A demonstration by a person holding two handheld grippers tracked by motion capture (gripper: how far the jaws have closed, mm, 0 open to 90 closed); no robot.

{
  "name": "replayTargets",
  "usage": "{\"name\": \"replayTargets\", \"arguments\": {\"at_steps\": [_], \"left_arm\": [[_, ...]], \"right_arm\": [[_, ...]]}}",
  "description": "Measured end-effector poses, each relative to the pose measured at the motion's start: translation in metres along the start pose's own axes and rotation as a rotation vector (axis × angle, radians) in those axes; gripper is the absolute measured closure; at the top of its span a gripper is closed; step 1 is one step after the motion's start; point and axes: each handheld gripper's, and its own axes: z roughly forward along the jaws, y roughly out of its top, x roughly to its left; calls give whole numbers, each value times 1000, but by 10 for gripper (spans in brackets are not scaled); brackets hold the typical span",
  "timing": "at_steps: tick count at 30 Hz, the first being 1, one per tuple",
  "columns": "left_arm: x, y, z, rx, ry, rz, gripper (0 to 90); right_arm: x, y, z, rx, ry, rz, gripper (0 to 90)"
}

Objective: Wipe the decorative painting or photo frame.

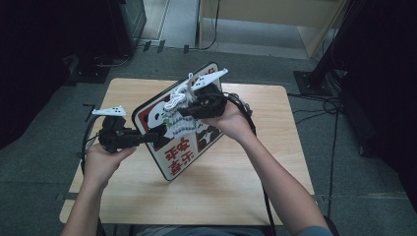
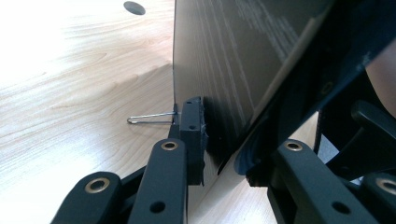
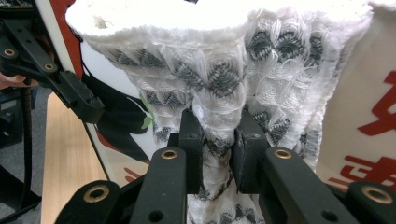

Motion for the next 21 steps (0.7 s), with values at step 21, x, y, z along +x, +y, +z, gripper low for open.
{"name": "replayTargets", "arguments": {"at_steps": [21], "left_arm": [[0,0,0,0,-1,1,742]], "right_arm": [[2,-16,8,16,7,2,771]]}}
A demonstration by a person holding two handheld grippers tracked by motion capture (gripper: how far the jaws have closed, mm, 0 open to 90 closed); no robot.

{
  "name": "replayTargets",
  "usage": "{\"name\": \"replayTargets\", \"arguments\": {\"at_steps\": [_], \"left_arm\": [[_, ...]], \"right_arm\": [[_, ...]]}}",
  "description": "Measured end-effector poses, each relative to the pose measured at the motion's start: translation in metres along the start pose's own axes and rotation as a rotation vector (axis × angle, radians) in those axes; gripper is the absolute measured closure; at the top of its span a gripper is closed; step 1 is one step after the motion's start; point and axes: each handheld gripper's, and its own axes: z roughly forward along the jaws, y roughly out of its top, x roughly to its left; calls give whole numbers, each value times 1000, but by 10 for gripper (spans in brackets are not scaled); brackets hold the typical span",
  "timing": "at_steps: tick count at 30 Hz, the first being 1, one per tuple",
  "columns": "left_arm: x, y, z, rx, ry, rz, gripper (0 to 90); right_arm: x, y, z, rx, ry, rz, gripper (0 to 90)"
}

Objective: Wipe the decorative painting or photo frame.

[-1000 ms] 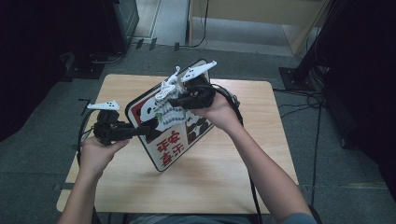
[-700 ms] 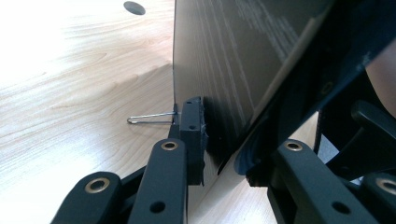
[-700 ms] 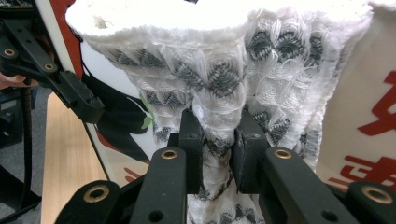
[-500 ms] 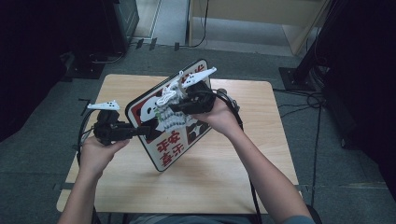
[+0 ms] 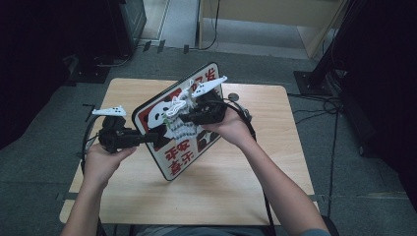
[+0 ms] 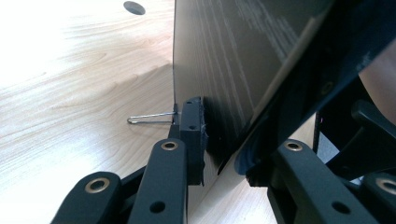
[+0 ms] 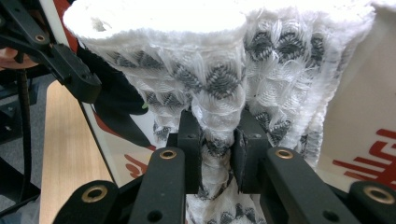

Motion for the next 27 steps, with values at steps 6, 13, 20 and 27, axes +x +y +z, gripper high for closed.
{"name": "replayTargets", "arguments": {"at_steps": [6,13,20,27], "left_arm": [[0,0,0,1,1,0,742],[0,0,0,0,1,-2,743],[0,0,0,2,1,0,743],[0,0,0,1,0,0,743]], "right_arm": [[0,-7,3,1,3,6,772],[0,-14,6,6,7,15,773],[0,-24,11,11,11,21,772],[-1,-34,14,12,14,29,771]]}}
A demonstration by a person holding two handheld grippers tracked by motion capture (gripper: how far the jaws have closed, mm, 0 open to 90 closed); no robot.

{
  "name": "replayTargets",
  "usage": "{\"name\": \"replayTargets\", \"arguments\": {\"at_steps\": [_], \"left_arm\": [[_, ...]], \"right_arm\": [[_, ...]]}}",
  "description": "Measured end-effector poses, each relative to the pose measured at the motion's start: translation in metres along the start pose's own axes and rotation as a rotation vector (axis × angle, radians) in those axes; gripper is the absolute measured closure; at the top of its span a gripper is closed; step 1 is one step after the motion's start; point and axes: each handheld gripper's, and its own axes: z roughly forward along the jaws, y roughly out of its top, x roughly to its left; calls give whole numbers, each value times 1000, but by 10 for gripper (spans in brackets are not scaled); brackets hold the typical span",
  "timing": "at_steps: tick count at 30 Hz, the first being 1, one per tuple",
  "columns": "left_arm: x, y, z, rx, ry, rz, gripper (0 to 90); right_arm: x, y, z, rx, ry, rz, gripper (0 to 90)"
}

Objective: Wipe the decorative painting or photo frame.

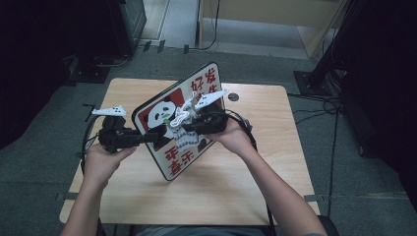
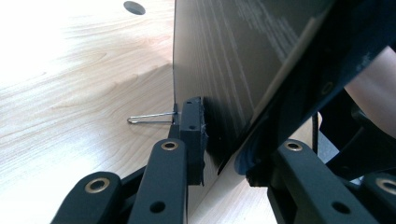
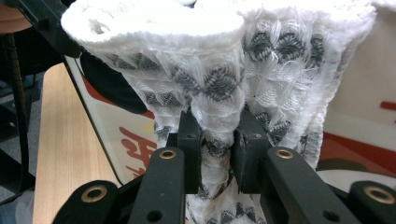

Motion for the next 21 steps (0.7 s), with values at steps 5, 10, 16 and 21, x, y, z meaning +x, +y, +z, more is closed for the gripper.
{"name": "replayTargets", "arguments": {"at_steps": [5,10,16,21], "left_arm": [[0,0,0,0,0,0,743],[0,0,0,0,0,0,743],[0,0,0,1,1,0,743],[0,0,0,1,0,0,743]], "right_arm": [[0,-5,2,-9,2,-2,768],[-1,-12,5,-15,10,-5,768],[-4,-20,8,-35,29,-11,768],[-6,-24,10,-42,43,-5,768]]}}
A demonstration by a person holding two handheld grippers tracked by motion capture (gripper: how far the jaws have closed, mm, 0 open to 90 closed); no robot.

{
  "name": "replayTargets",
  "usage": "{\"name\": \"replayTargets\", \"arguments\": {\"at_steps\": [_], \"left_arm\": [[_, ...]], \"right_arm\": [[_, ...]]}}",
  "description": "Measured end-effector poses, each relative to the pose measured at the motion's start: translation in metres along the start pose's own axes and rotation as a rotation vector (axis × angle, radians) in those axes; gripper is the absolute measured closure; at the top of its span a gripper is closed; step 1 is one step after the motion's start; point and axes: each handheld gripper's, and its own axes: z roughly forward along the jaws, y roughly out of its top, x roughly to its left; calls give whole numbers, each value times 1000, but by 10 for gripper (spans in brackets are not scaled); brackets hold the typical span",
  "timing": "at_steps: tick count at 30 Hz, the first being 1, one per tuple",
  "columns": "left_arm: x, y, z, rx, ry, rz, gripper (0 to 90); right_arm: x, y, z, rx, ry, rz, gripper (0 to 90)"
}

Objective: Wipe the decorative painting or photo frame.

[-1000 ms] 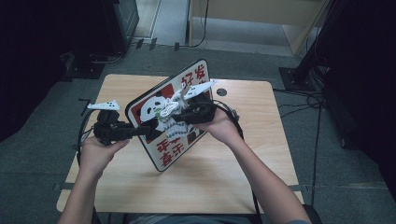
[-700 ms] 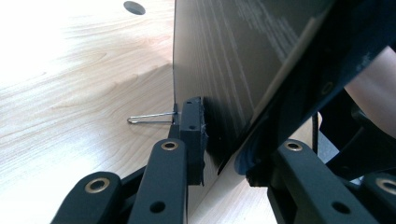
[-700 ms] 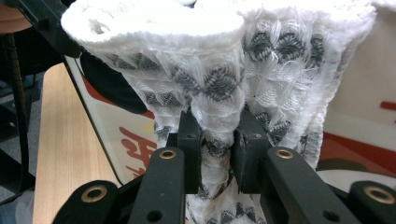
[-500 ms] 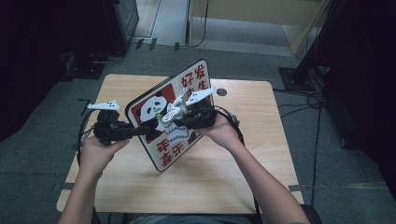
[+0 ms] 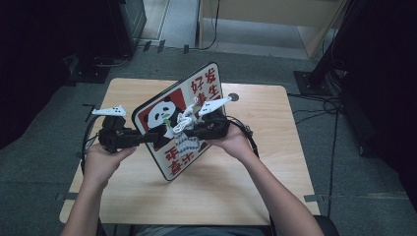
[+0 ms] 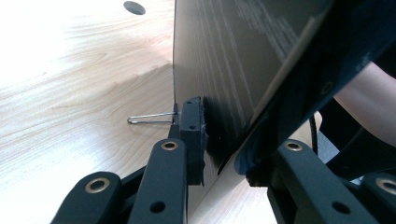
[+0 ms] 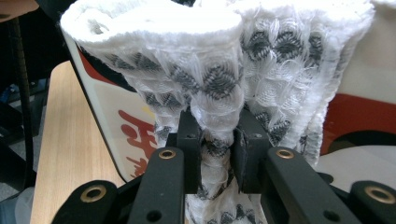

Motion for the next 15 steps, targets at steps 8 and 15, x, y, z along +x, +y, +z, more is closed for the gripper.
{"name": "replayTargets", "arguments": {"at_steps": [8,15], "left_arm": [[0,0,0,0,0,0,743],[0,0,0,0,-1,0,742]], "right_arm": [[0,-8,3,0,0,5,764],[1,-15,6,20,-4,7,762]]}}
